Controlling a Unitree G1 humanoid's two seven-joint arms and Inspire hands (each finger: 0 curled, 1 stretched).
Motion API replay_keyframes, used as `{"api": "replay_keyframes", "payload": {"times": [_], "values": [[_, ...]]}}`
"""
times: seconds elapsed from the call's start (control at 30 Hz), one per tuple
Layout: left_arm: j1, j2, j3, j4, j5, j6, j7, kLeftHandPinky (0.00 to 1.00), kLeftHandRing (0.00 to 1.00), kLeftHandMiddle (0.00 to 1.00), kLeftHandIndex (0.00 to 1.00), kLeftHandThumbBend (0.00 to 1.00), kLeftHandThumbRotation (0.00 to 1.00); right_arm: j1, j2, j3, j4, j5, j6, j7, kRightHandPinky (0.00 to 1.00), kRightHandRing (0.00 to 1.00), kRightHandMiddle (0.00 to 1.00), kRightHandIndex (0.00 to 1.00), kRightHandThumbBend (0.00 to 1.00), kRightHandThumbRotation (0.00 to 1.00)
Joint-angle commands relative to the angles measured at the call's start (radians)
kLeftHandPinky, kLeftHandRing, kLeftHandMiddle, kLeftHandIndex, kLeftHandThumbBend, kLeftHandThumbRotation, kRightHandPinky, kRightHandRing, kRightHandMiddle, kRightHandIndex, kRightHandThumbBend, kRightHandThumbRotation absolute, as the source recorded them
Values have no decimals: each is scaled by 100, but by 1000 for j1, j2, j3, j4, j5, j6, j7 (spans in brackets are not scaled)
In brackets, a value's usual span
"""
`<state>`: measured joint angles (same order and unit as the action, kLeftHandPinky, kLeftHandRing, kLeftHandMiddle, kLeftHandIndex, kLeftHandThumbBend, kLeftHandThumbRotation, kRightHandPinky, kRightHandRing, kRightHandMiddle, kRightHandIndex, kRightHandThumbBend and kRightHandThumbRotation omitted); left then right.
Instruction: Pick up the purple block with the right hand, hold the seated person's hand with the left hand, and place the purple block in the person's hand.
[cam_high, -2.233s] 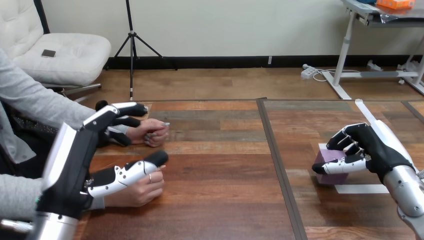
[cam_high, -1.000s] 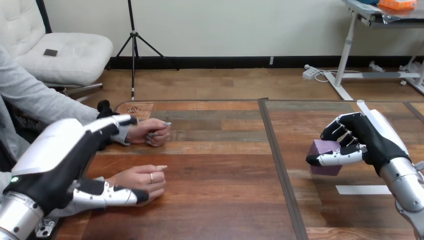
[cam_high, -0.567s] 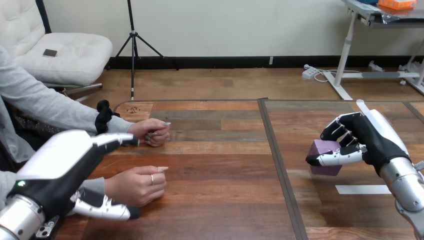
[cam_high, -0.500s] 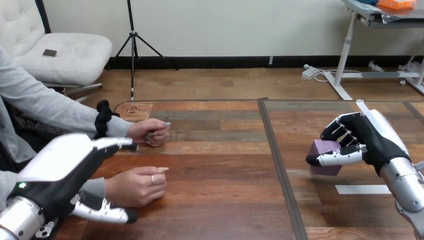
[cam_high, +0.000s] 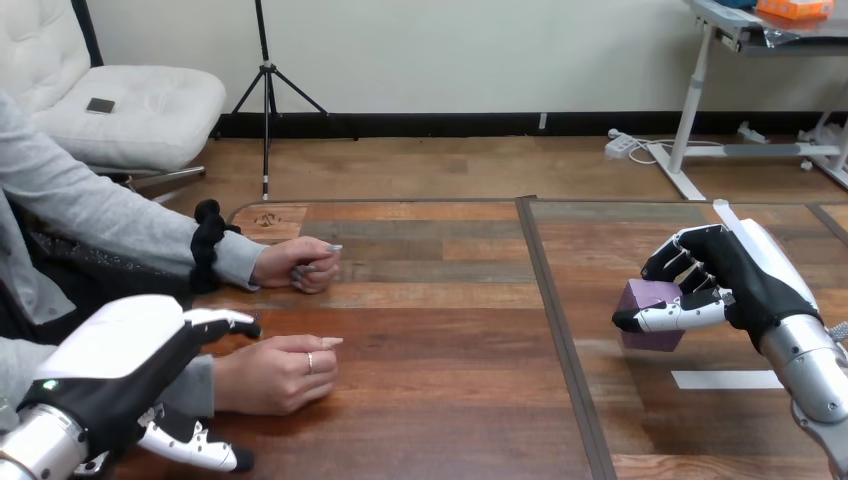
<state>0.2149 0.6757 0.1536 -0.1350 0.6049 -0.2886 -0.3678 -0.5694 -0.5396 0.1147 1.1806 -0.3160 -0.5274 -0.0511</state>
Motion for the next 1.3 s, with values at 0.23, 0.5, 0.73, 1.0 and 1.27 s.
{"api": "replay_keyframes", "payload": {"times": [0.23,0.5,0.73,1.0,1.27], "values": [[-94,47,-47,54,100,7,82,76,82,84,79,100,25,-49,-22,-15,-52,8,-17,-9,35,40,43,44,82,0],[-107,47,-64,90,138,14,130,76,81,84,79,100,25,-50,-19,-24,-53,23,-6,12,35,40,43,45,81,0],[-118,52,-80,114,164,37,153,77,82,84,80,100,24,-47,-22,-22,-50,19,-28,3,35,39,43,44,82,0],[-126,62,-97,134,214,51,201,77,82,84,80,100,24,-47,-25,-21,-51,17,-31,8,37,40,43,44,82,0],[-142,65,-116,173,257,72,255,78,81,83,80,100,27,-49,-23,-21,-48,19,-30,12,36,40,43,44,82,0]]}}
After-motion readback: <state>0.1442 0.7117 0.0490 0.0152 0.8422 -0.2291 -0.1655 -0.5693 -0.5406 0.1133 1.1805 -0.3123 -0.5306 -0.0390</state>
